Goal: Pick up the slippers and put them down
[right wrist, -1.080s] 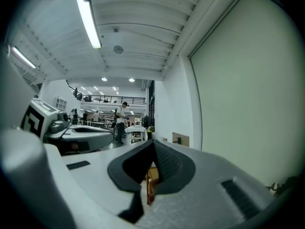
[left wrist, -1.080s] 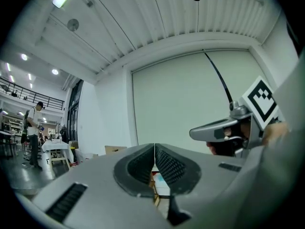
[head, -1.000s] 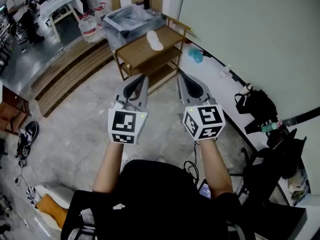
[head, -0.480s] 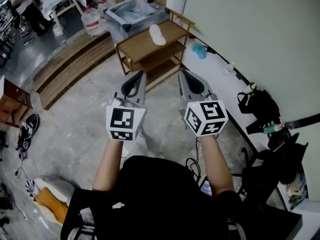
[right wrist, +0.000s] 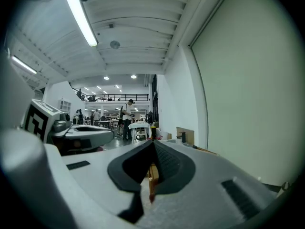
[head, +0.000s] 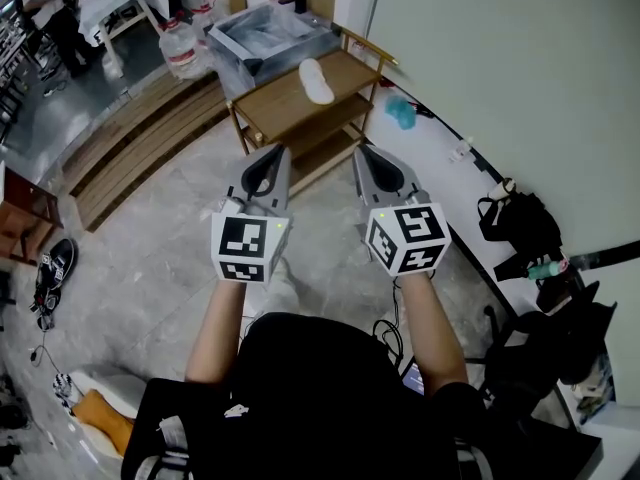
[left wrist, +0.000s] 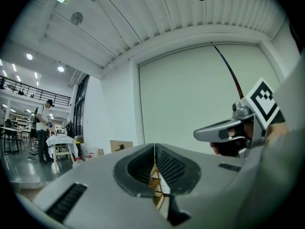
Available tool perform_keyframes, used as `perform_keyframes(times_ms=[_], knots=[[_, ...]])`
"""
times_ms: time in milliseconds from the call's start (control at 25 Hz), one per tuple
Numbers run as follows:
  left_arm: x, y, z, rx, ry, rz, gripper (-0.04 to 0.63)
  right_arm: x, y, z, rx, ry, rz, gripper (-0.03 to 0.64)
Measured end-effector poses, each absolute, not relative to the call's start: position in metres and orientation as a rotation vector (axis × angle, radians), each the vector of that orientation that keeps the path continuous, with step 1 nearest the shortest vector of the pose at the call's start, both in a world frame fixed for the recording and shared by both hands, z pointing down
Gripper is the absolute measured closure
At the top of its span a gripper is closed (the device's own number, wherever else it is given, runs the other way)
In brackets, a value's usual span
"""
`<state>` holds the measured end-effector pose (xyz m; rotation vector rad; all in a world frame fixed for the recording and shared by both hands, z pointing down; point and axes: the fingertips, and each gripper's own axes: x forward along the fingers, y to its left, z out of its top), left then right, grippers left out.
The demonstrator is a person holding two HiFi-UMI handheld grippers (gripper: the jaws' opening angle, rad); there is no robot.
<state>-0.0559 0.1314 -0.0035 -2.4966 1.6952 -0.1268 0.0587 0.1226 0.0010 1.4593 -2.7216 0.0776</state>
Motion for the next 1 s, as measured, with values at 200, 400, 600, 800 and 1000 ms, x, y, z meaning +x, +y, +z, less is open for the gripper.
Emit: perform_keyframes(times_ms=[200, 400, 600, 800, 1000], knots=[[-0.073, 0.086, -0.004, -2.513, 1.689, -0.119, 0.589, 0.040, 0.079, -0.001, 1.458, -2.713, 0.077, 0.620], [-0.092, 0.037, -0.008, -2.536, 1.668, -0.121, 0.589, 0.021, 0.032, -0.008, 1.478, -2.697, 0.084, 0.620], [-0.113, -0.009, -0.007, -2.561, 1.654, -0.124, 0.589, 0.001, -0.012, -0.007, 1.497, -2.672, 0.099, 0.620], [-0.138, -0.054, -0.003, -2.603, 1.628, -0.133, 0.589, -0.027, -0.056, -0.005, 1.520, -2.648, 0.123, 0.620], [-0.154, -0.090, 0.007, -2.643, 1.586, -0.142, 0.589, -0.049, -0.089, 0.001, 1.541, -2.617, 0.120, 0.620]])
